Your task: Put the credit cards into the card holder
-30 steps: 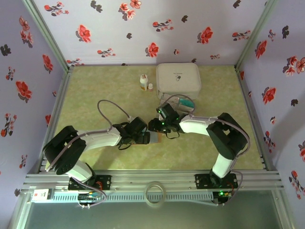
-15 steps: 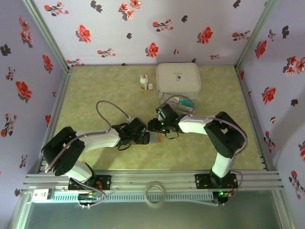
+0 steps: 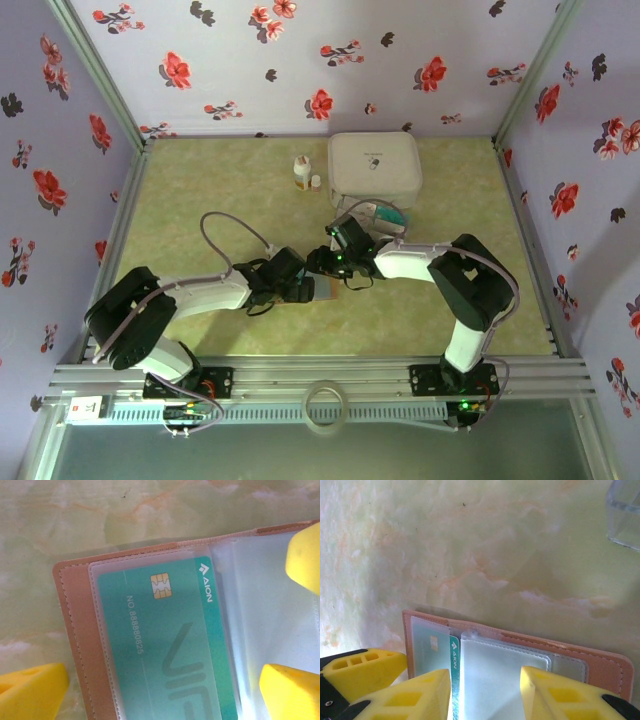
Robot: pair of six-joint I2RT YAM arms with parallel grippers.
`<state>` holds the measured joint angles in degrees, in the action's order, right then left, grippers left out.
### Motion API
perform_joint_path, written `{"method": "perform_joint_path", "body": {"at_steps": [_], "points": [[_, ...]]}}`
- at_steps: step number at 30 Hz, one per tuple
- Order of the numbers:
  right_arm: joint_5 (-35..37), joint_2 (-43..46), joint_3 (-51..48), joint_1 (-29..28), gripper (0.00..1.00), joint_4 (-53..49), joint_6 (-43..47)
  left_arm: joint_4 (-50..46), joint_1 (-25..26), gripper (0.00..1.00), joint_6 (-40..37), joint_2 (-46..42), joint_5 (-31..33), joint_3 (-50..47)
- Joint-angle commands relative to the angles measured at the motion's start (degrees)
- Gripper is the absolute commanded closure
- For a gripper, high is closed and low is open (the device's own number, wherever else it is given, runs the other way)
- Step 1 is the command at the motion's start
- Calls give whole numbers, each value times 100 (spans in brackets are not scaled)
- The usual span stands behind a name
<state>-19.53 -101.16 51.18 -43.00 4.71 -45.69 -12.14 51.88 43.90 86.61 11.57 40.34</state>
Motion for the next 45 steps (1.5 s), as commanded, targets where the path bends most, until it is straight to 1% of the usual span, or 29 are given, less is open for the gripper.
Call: {"method": "perform_joint_path", "body": {"at_steps": [1, 11, 15, 17, 29, 34, 45], "points": [[16, 100, -129, 20, 59, -5, -63, -414, 15, 0, 123, 10, 255, -119], [171, 163, -296, 55, 59, -43, -9, -564, 15, 0, 133, 42, 378, -103], [172, 183, -369, 62, 52, 48, -43, -609, 15, 0, 160, 15, 429, -147], [186, 231, -388, 68, 51, 67, -54, -605, 16, 0, 173, -2, 441, -180], [275, 577, -422, 121, 50, -13, -2, -583, 18, 0, 224, -33, 482, -298], [286, 558, -468, 143, 51, -32, 1, -569, 20, 0, 246, -66, 478, -326], [-198, 270, -355, 71, 52, 297, -148, -568, 16, 0, 235, -118, 484, -316]]}}
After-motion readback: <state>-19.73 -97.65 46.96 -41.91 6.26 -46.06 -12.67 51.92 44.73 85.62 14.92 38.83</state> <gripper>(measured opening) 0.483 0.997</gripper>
